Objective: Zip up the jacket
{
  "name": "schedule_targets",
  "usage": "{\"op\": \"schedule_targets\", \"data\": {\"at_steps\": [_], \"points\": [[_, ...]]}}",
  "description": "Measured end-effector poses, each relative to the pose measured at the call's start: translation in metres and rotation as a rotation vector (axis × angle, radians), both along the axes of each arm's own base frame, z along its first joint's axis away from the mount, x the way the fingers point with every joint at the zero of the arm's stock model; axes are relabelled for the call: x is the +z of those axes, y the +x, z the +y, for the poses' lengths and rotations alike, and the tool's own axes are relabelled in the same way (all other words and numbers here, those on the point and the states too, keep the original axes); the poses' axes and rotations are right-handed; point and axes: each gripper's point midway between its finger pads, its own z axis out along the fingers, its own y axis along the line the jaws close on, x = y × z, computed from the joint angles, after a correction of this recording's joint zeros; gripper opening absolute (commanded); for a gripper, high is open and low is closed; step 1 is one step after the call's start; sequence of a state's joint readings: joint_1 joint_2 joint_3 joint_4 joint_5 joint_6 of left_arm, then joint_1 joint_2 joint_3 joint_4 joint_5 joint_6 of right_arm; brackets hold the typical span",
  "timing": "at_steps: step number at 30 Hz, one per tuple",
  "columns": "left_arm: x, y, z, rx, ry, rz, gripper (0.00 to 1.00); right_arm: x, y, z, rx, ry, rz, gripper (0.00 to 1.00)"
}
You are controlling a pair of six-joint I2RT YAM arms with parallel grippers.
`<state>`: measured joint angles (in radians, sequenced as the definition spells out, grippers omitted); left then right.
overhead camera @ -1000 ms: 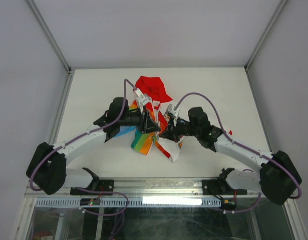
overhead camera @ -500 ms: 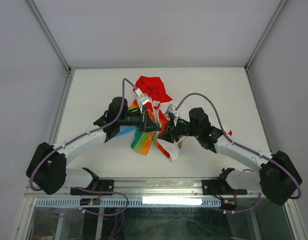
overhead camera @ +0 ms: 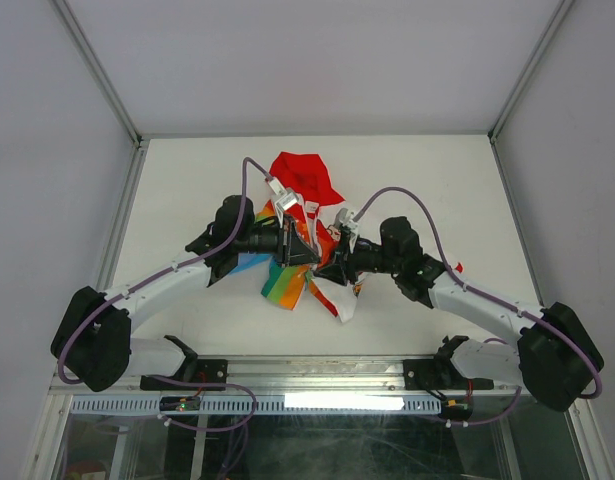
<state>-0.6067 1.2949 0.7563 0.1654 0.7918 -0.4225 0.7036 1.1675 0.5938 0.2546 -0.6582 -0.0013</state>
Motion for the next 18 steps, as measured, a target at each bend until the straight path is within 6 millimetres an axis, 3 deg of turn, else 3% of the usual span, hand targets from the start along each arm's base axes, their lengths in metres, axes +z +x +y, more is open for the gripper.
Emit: {"op": "schedule_targets", "data": {"at_steps": [3,8,14,16,18], "points": [[0.000,0.000,0.000,0.001,0.000,0.006,0.00,0.001,0.000,0.000,0.001,0.008,0.002,0.25],[0.000,0.000,0.000,0.005,0.000,0.008,0.00,0.002,-0.002,0.001,0.006,0.022,0.012,0.00],[0.004,0.006,0.003,0.054,0.004,-0.013,0.24,0.005,-0.005,0.002,0.019,0.040,0.029,0.00],[0.006,0.010,0.006,0.092,0.014,-0.030,0.26,0.005,-0.006,0.002,0.021,0.041,0.036,0.00],[0.008,0.017,0.012,0.151,0.032,-0.054,0.34,0.004,-0.006,0.000,0.019,0.037,0.043,0.00]]}}
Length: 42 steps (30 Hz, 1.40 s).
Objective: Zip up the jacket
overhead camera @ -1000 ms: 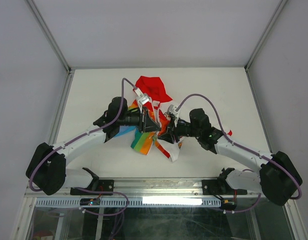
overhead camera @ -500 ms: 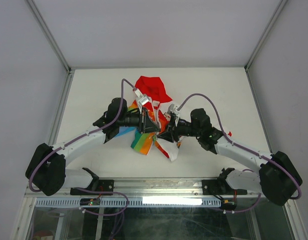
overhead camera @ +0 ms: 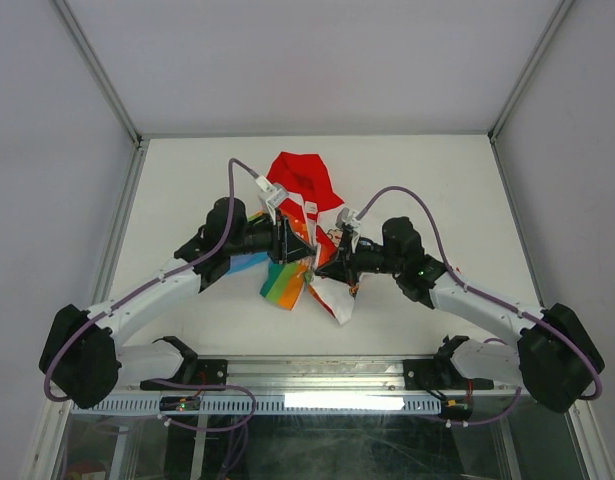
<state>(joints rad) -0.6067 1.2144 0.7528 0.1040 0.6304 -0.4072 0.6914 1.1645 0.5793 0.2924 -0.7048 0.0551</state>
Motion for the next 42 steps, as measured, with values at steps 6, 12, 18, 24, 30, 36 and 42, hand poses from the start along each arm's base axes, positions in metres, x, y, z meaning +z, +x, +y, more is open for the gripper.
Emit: {"op": "schedule_targets", "data": {"at_steps": [6,12,18,24,30,36,42], "points": [[0.000,0.020,0.027,0.200,0.126,-0.014,0.97,0.000,0.001,-0.008,-0.023,-0.006,0.011,0.00],[-0.003,0.030,0.050,0.308,0.262,0.019,0.98,0.003,0.001,-0.014,-0.043,-0.007,0.007,0.00],[-0.029,0.017,0.072,0.355,0.398,0.128,0.99,-0.003,0.001,-0.017,-0.060,-0.024,0.020,0.00],[-0.049,0.002,0.091,0.397,0.506,0.236,0.99,-0.010,0.002,-0.019,-0.077,-0.039,0.031,0.00],[-0.071,-0.013,0.098,0.411,0.592,0.345,0.99,-0.010,0.003,-0.020,-0.085,-0.041,0.032,0.00],[-0.083,-0.033,0.091,0.383,0.649,0.400,0.99,-0.015,0.002,-0.021,-0.091,-0.049,0.039,0.00],[-0.097,-0.043,0.083,0.363,0.689,0.489,0.99,-0.024,0.000,-0.024,-0.094,-0.062,0.053,0.00]]}}
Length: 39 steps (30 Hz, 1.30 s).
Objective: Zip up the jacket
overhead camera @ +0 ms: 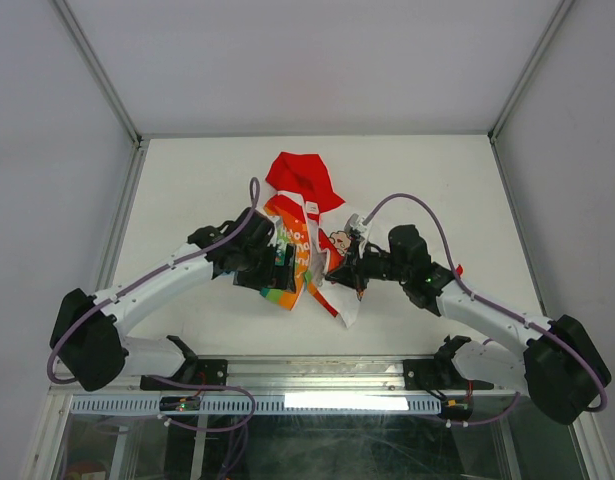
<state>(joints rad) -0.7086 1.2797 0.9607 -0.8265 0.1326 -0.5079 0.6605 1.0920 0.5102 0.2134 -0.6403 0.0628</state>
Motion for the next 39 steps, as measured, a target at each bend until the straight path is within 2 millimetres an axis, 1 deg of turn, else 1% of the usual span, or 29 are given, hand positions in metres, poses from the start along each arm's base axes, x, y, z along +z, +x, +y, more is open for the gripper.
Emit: {"op": "schedule_targets", "data": {"at_steps": [3,7,9,11,16,19,24,31,35,37,39], "points": [[-0.007,-0.002,-0.003,0.004,0.032,0.015,0.83,-0.003,-0.001,-0.001,-0.003,-0.004,0.008,0.00],[-0.017,-0.003,-0.015,-0.022,0.105,0.018,0.66,-0.007,-0.001,-0.002,-0.012,-0.010,0.015,0.00],[-0.024,-0.001,-0.023,-0.045,0.145,0.012,0.63,-0.007,0.000,-0.003,-0.018,-0.011,0.016,0.00],[-0.033,-0.001,-0.026,-0.059,0.181,0.016,0.57,-0.007,0.000,-0.003,-0.023,-0.011,0.014,0.00],[-0.057,0.002,-0.024,-0.087,0.272,0.041,0.50,-0.007,0.002,-0.003,-0.032,-0.012,0.012,0.00],[-0.064,0.005,-0.022,-0.104,0.306,0.045,0.48,-0.008,0.002,-0.004,-0.035,-0.013,0.012,0.00],[-0.071,0.010,-0.023,-0.129,0.339,0.044,0.48,-0.013,0.000,-0.006,-0.038,-0.020,0.023,0.00],[-0.078,0.009,-0.021,-0.135,0.358,0.060,0.48,-0.013,0.001,-0.008,-0.051,-0.021,0.020,0.00],[-0.088,0.006,-0.020,-0.141,0.376,0.076,0.50,-0.014,0.001,-0.008,-0.054,-0.022,0.020,0.00],[-0.097,0.002,-0.016,-0.145,0.396,0.093,0.48,-0.014,0.001,-0.008,-0.055,-0.022,0.020,0.00],[-0.099,-0.001,-0.015,-0.146,0.406,0.098,0.44,-0.013,0.001,-0.008,-0.056,-0.021,0.019,0.00]]}}
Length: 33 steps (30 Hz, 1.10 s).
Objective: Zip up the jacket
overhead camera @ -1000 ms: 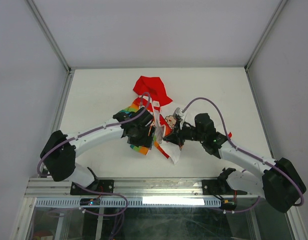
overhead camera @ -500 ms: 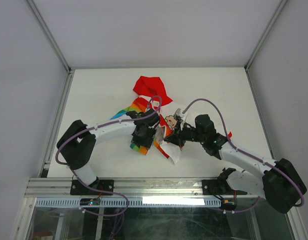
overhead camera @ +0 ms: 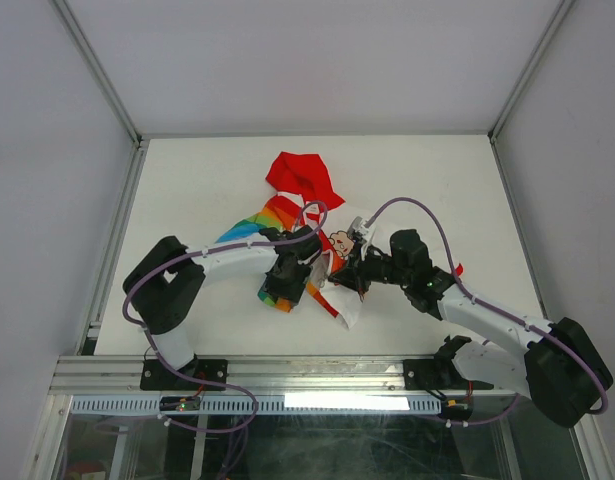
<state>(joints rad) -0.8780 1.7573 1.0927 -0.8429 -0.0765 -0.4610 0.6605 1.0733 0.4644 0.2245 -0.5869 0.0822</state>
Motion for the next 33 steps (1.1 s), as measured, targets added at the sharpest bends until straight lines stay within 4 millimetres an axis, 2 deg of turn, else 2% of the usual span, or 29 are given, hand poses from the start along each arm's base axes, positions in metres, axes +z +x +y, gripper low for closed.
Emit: {"op": "schedule_targets", "data": {"at_steps": [3,7,10,18,21,28,30,33], "points": [[-0.001,0.000,0.000,0.006,0.000,-0.002,0.37,0.000,0.000,0.000,-0.001,0.002,0.000,0.00],[-0.001,-0.002,0.001,0.021,-0.008,-0.005,0.20,0.001,0.001,0.000,-0.003,0.002,0.000,0.00],[-0.001,-0.002,0.001,0.026,-0.018,-0.010,0.01,0.000,0.001,0.000,-0.003,0.002,0.000,0.00],[0.008,0.002,0.004,0.063,-0.103,-0.043,0.00,-0.001,0.000,0.000,-0.002,-0.003,0.005,0.00],[0.028,0.014,0.000,0.108,-0.197,-0.077,0.00,-0.001,0.001,-0.002,-0.005,-0.003,0.010,0.00],[0.117,0.054,-0.017,0.174,-0.584,-0.291,0.00,0.009,0.006,-0.003,0.012,0.022,0.016,0.00],[0.132,0.057,-0.020,0.166,-0.661,-0.331,0.00,0.015,0.007,-0.001,0.034,0.033,0.012,0.00],[0.144,0.058,-0.024,0.150,-0.756,-0.378,0.00,0.021,0.006,0.005,0.077,0.044,0.017,0.00]]}}
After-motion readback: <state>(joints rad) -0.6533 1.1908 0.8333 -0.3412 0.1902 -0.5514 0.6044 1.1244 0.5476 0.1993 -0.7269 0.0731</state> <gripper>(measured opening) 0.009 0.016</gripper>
